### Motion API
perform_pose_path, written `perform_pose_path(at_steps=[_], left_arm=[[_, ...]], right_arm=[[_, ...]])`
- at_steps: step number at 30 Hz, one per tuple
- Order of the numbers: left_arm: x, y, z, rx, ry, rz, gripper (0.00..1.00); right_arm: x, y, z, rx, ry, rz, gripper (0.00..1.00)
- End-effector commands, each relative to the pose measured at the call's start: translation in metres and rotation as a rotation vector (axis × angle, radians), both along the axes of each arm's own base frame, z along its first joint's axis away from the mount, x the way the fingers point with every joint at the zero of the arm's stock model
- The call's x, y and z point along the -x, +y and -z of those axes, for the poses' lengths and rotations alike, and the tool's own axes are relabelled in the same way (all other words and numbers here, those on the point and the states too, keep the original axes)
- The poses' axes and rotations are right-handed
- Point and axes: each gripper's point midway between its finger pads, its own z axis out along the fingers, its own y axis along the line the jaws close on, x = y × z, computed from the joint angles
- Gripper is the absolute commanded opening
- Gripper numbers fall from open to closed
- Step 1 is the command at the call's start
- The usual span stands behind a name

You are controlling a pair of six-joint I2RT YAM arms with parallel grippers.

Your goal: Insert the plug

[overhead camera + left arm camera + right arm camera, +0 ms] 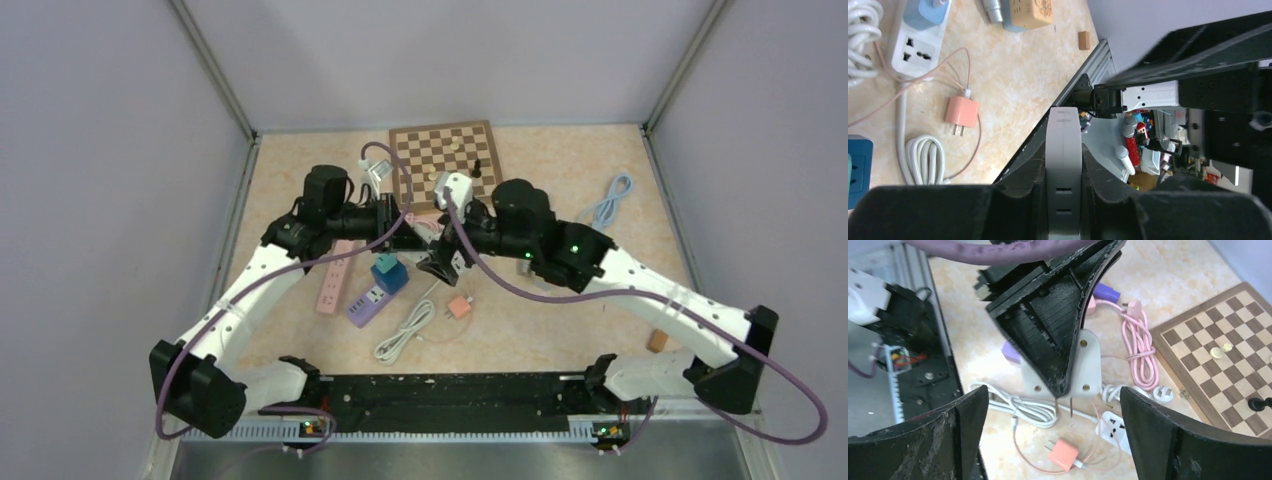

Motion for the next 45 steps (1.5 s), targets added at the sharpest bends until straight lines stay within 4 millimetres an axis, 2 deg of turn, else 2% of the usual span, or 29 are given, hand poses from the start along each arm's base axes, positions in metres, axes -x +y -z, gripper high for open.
perform_pose_path(at_steps=[1,3,6,8,11,13,18,23,28,40,43,44,45], left_arm=[[-0.005,0.003,-0.028,0.051,-0.16,-0.007,0.0],[-0.002,0.005,-0.031,0.055,-0.185,0.004,0.0],[0.005,0.006,-0.039,0.072,-0.246,0.037,0.0],[0.011,0.007,-0.047,0.092,-0.302,0.063,0.0],[0.021,0.008,-0.062,0.131,-0.401,0.098,0.0],[0.027,0.01,-0.07,0.149,-0.453,0.11,0.0],[0.034,0.012,-0.075,0.162,-0.476,0.125,0.0],[0.043,0.01,-0.081,0.197,-0.47,0.168,0.0],[0.052,0.012,-0.083,0.205,-0.489,0.197,0.0],[0.059,0.013,-0.084,0.221,-0.497,0.216,0.0],[0.06,0.013,-0.084,0.226,-0.5,0.221,0.0],[0.06,0.013,-0.084,0.227,-0.501,0.22,0.0],[0.06,0.013,-0.084,0.227,-0.499,0.214,0.0]], right_arm=[[0.017,-0.014,-0.061,-0.239,0.033,-0.01,0.99],[0.022,-0.019,-0.069,-0.317,0.128,-0.046,0.96],[0.015,-0.027,-0.083,-0.422,0.244,-0.072,0.9],[0.016,-0.023,-0.087,-0.442,0.299,-0.113,0.81],[0.013,-0.01,-0.083,-0.42,0.373,-0.156,0.68],[0.013,-0.003,-0.083,-0.41,0.406,-0.189,0.63],[0.019,0.006,-0.091,-0.431,0.431,-0.269,0.61],[0.025,0.01,-0.093,-0.451,0.473,-0.326,0.49],[0.031,0.012,-0.106,-0.511,0.477,-0.383,0.48],[0.028,0.022,-0.089,-0.461,0.51,-0.386,0.37],[0.028,0.026,-0.088,-0.461,0.521,-0.392,0.17],[0.028,0.026,-0.089,-0.464,0.529,-0.392,0.03],[0.028,0.027,-0.09,-0.466,0.536,-0.392,0.0]])
